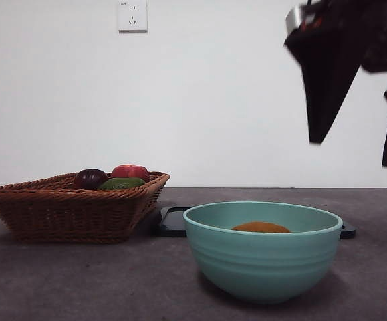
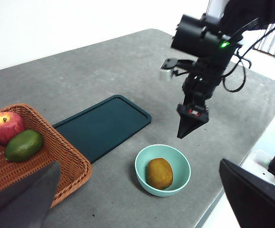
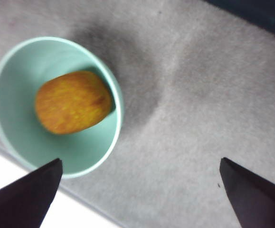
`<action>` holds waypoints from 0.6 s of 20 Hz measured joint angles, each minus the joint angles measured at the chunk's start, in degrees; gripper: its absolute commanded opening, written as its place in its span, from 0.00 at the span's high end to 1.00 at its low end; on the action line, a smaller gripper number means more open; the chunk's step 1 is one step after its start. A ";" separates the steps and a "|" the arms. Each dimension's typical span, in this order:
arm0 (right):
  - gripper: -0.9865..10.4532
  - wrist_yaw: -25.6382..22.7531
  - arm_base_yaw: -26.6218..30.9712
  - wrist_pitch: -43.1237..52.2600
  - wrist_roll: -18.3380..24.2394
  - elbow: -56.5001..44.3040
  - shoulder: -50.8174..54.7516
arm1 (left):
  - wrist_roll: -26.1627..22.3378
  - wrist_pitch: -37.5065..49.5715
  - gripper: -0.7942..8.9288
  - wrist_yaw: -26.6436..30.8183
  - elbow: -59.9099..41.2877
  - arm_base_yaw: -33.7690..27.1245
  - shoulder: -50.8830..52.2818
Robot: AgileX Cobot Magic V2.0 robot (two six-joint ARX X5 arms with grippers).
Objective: Pick up the wifruite, put it on the bowl, pick up the plate, put it on desk
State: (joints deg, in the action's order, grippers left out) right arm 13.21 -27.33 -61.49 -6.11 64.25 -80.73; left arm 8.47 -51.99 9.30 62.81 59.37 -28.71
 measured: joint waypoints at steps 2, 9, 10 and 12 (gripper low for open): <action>0.32 0.02 0.00 1.40 0.22 0.00 -2.89 | 0.00 -0.02 0.34 0.00 0.00 0.00 0.00; 0.40 0.02 0.00 4.81 1.40 0.00 -11.87 | -0.02 0.00 0.34 0.00 0.00 0.00 0.00; 0.46 0.02 0.00 5.27 1.49 0.00 -12.76 | 0.00 -0.02 0.34 0.00 0.00 0.00 0.00; 0.54 0.09 0.00 6.10 1.64 0.00 -14.25 | 0.00 0.00 0.34 0.00 0.00 0.00 0.00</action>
State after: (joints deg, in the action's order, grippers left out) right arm 13.30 -27.33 -55.40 -4.47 64.25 -94.98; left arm 8.47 -51.99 9.30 62.81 59.37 -28.71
